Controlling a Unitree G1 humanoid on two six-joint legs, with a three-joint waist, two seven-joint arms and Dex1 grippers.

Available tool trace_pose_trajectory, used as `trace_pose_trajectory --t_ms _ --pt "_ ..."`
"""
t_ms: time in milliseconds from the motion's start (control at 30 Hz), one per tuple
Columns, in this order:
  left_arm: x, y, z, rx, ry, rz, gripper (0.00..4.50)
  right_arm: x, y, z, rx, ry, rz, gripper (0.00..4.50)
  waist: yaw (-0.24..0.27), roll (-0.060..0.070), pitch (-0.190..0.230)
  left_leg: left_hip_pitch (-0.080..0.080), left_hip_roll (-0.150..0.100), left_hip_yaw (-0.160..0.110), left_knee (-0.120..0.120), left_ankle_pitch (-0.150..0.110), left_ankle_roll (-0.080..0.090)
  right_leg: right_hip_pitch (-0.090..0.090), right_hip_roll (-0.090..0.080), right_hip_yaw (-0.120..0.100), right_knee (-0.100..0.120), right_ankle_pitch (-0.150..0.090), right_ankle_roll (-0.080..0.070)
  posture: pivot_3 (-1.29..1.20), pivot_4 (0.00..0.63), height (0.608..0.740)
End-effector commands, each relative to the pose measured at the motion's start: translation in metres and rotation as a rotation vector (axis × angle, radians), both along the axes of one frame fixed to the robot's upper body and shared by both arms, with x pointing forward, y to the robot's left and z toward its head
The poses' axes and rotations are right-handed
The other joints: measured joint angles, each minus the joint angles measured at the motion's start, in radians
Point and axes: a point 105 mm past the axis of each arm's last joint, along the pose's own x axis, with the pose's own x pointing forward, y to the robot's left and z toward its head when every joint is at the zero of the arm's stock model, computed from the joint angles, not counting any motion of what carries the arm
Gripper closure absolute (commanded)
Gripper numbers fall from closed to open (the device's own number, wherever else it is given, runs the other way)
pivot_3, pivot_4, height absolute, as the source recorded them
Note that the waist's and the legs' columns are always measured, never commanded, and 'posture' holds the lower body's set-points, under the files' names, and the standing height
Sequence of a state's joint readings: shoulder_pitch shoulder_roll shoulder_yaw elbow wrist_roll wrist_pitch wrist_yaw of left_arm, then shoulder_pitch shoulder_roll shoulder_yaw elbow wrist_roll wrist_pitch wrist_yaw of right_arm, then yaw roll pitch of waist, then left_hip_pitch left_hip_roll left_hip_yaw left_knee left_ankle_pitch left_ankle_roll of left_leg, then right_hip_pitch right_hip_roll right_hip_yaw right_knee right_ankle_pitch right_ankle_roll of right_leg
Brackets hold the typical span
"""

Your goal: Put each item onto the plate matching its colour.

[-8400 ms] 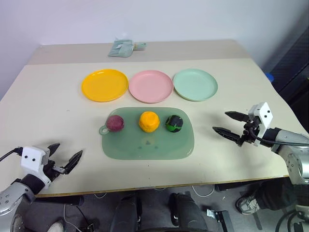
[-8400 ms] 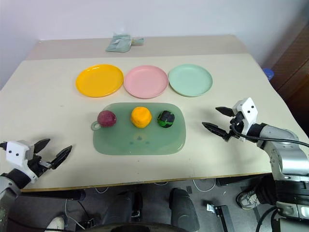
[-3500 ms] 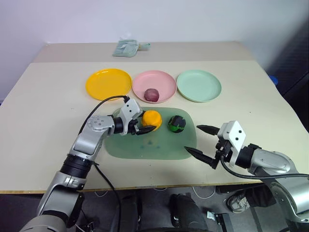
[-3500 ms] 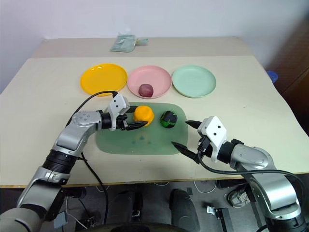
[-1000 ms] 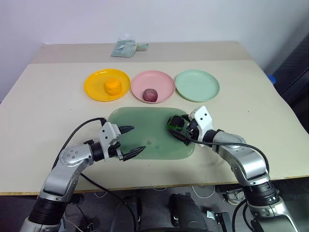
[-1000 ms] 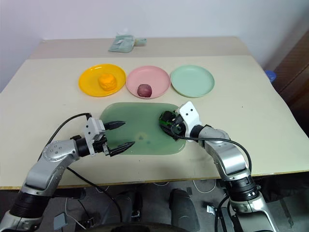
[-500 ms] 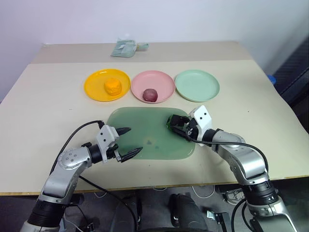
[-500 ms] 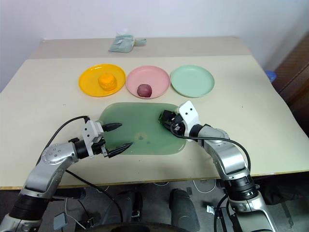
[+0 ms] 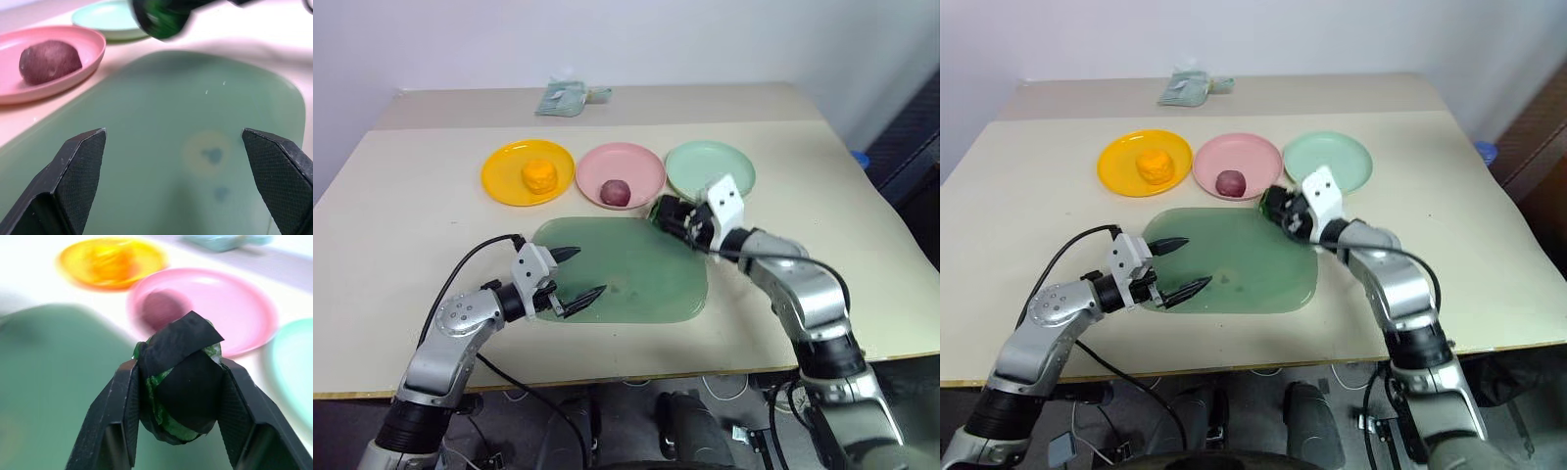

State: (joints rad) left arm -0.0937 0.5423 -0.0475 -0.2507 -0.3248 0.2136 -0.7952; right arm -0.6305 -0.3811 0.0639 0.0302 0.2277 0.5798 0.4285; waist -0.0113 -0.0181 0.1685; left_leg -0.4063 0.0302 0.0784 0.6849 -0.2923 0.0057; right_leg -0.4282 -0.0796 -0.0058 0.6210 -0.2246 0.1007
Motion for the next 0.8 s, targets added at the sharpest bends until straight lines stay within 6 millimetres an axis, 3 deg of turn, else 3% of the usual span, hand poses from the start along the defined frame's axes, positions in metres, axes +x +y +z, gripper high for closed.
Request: trace_pose_trajectory --t_ms 33,167,267,367,467,500,667,733,800 --pt "0.001 -0.006 0.013 -0.011 -0.05 -0.011 0.0 0.036 -0.029 0.012 0.022 -0.026 -0.181 2.5 -0.002 0.0 0.0 0.0 0.0 0.0 0.0 0.0 0.0 0.0 0.0 0.0 0.0 0.0 0.0 0.0 0.15 0.74" --pt "0.001 -0.007 0.016 -0.016 -0.056 -0.003 0.0 0.065 -0.044 0.007 0.0 -0.003 -0.271 2.5 -0.007 0.0 0.0 -0.001 0.0 0.002 -0.002 0.0 0.0 -0.001 0.0 0.0 -0.002 0.001 0.002 0.0 0.15 0.74" --pt "0.0 -0.006 0.017 -0.015 -0.061 0.015 0.0 0.076 -0.048 0.003 0.003 0.01 -0.289 2.5 -0.01 0.001 0.001 -0.001 0.0 0.003 -0.002 0.0 0.0 -0.001 0.0 0.0 -0.002 0.002 0.003 0.0 0.15 0.74" --pt "-0.001 -0.003 0.018 -0.015 -0.066 0.046 0.0 0.081 -0.053 0.007 0.025 -0.014 -0.299 1.62 -0.01 0.003 0.002 -0.001 0.0 0.003 -0.002 0.0 0.0 -0.001 0.0 0.0 -0.002 0.002 0.003 0.0 0.15 0.74" --pt "-0.002 0.001 0.021 -0.017 -0.069 0.071 0.0 0.082 -0.054 0.011 0.024 -0.044 -0.285 0.25 -0.01 0.003 0.002 -0.001 0.0 0.002 -0.002 0.0 0.0 -0.001 0.0 0.0 -0.002 0.002 0.003 0.0 0.15 0.74" --pt "-0.002 0.002 0.022 -0.019 -0.07 0.08 0.0 0.081 -0.054 0.012 0.006 -0.061 -0.27 0.09 -0.01 0.003 0.002 -0.001 0.001 0.002 -0.002 0.0 0.0 -0.001 0.0 0.0 -0.002 0.002 0.003 0.0 0.15 0.74" --pt "-0.001 0.014 0.026 -0.016 -0.079 0.141 0.0 0.068 -0.062 0.022 -0.022 -0.159 -0.198 0.09 -0.006 0.003 0.002 -0.001 0.001 0.001 -0.002 0.0 0.0 -0.001 -0.001 0.0 -0.002 0.002 0.003 0.0 0.15 0.74" --pt "0.001 0.032 0.028 -0.013 -0.083 0.207 0.0 0.046 -0.061 0.028 -0.035 -0.219 -0.076 0.09 -0.003 0.003 0.002 -0.002 0.001 0.0 -0.002 0.0 0.0 -0.001 -0.001 0.0 -0.002 0.002 0.003 0.0 0.15 0.74" --pt "-0.002 0.055 0.03 -0.008 -0.079 0.279 0.0 0.008 -0.059 0.026 -0.076 -0.239 0.102 0.09 0.004 0.003 0.002 -0.002 0.002 -0.001 -0.002 0.0 0.0 -0.001 -0.001 0.0 -0.003 0.002 0.003 0.0 0.15 0.74"
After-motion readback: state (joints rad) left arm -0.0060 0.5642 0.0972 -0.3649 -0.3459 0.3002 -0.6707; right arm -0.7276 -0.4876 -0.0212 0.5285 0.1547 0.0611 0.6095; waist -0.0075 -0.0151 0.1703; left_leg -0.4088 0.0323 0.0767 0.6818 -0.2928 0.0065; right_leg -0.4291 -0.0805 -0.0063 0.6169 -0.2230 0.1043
